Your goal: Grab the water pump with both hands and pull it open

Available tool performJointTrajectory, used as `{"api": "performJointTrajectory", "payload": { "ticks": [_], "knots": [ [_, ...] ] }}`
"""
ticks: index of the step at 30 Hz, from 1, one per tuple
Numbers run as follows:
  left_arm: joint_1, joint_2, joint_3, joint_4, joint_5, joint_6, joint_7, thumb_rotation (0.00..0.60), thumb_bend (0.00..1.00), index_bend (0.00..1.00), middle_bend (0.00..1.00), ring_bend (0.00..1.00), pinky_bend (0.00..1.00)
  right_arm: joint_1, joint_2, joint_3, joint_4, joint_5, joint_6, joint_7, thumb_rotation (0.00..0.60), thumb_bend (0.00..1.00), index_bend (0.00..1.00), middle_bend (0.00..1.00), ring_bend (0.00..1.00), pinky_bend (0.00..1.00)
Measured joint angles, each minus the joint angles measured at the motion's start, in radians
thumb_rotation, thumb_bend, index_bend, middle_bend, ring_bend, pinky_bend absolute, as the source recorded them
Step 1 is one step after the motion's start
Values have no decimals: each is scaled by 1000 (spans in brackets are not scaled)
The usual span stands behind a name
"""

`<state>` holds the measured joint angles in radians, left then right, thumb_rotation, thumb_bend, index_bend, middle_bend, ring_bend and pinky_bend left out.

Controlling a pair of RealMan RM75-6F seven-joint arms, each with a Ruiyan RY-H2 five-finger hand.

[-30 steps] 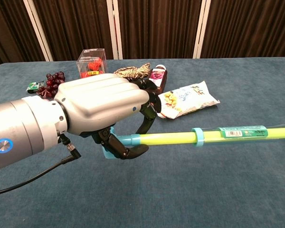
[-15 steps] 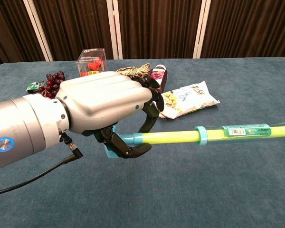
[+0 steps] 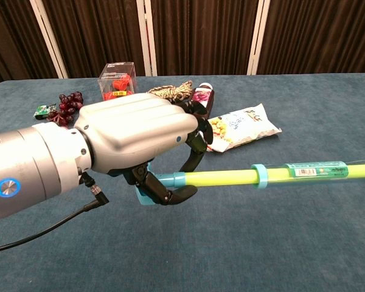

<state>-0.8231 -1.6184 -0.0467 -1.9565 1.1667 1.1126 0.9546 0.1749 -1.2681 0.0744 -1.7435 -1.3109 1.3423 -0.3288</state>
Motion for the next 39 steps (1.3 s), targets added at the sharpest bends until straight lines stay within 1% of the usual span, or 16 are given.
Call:
{"api": "performJointTrajectory", "payload": {
  "ticks": [11,25,39],
  "knots": [
    [1,9,1,-2,15,12,-3,600,451,627,189,16,107,0,5,4,-2,14,1,-7,600,378,316,28,0,0],
    [6,14,9,19,16,14,-12,600,452,629,189,16,107,-2,4,22,-12,25,24,-7,600,376,321,27,0,0],
    [10,1,6,29,32,24,-16,600,453,631,192,16,107,-9,26,14,-46,34,23,-4,600,377,326,27,0,0]
  ]
}}
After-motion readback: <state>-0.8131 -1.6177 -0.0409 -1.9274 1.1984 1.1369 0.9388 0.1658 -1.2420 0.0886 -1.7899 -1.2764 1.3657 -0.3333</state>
